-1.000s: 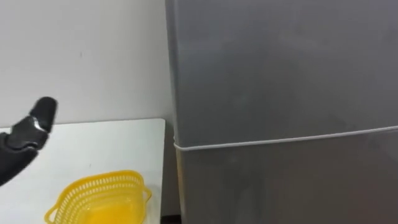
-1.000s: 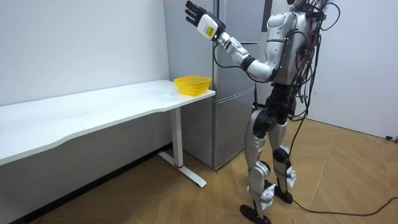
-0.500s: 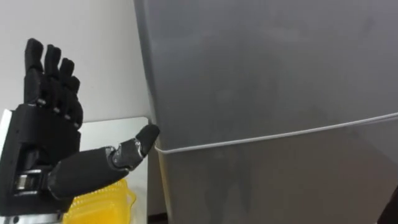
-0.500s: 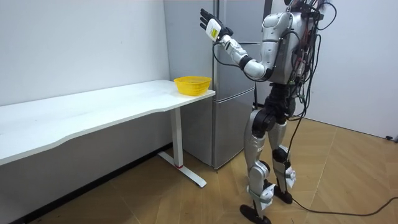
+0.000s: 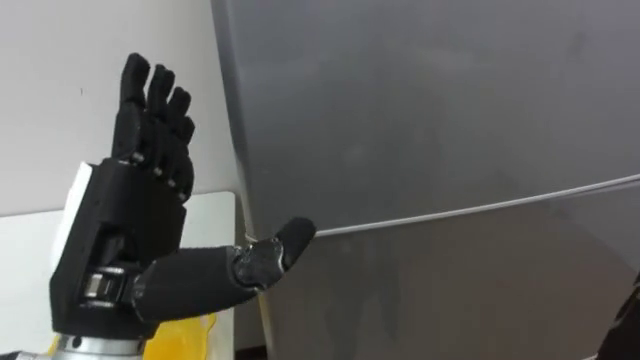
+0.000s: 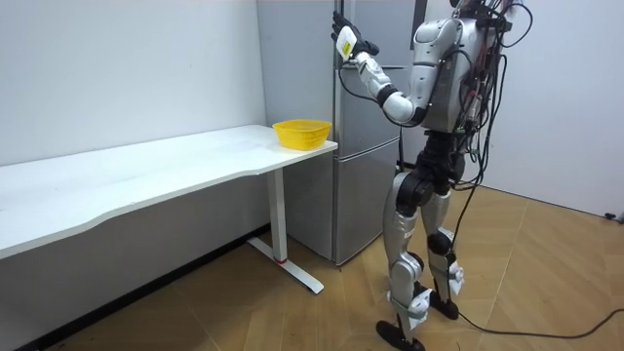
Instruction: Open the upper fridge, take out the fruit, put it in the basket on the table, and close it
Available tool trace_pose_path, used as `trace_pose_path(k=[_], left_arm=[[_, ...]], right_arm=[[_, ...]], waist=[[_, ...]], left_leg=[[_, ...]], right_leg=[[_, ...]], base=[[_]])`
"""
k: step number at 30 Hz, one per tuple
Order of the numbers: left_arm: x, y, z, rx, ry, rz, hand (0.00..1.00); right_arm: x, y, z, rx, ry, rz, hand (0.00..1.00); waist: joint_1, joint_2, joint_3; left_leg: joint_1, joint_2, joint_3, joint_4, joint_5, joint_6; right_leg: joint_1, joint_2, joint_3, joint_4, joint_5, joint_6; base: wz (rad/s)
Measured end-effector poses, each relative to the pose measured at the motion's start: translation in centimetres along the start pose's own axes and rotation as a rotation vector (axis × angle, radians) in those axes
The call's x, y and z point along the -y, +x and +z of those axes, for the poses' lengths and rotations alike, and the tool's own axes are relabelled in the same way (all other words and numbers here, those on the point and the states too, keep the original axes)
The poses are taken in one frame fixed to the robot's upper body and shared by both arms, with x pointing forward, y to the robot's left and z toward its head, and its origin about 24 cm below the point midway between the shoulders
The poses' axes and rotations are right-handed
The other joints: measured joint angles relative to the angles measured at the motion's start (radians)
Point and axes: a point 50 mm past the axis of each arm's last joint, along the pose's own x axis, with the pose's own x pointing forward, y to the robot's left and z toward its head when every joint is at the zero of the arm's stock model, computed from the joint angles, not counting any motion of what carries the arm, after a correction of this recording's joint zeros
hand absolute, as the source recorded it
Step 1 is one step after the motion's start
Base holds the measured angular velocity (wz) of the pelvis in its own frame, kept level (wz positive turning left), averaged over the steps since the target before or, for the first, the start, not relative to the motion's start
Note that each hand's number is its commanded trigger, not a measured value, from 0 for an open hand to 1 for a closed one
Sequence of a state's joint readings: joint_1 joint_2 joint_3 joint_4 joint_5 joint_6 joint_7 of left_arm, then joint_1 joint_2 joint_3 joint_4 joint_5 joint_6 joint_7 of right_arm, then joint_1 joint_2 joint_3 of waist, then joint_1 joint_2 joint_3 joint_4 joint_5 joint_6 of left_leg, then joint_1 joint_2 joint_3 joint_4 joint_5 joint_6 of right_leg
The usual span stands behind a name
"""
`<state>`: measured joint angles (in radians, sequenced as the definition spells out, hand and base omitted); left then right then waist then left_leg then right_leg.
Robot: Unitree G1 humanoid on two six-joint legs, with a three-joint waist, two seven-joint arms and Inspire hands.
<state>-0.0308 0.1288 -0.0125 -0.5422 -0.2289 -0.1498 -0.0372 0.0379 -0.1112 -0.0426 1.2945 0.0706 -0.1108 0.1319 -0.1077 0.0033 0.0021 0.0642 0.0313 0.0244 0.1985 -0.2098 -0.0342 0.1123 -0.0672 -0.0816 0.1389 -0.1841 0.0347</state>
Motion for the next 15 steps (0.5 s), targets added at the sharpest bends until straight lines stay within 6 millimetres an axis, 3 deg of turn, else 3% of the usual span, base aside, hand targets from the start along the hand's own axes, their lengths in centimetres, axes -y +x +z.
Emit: trace_pose_path(k=[15], left_arm=[[1.08,0.16,-0.47,-0.035,-0.049,-0.06,0.0]], right_arm=[[0.0,0.06,0.19,-0.001,-0.01,-0.009,0.0]], waist=[[-0.004,0.001,0.003]], left_leg=[[0.001,0.0,0.004,0.0,0.0,0.0]], right_leg=[[-0.002,0.0,0.012,0.002,0.0,0.0]], base=[[0.0]])
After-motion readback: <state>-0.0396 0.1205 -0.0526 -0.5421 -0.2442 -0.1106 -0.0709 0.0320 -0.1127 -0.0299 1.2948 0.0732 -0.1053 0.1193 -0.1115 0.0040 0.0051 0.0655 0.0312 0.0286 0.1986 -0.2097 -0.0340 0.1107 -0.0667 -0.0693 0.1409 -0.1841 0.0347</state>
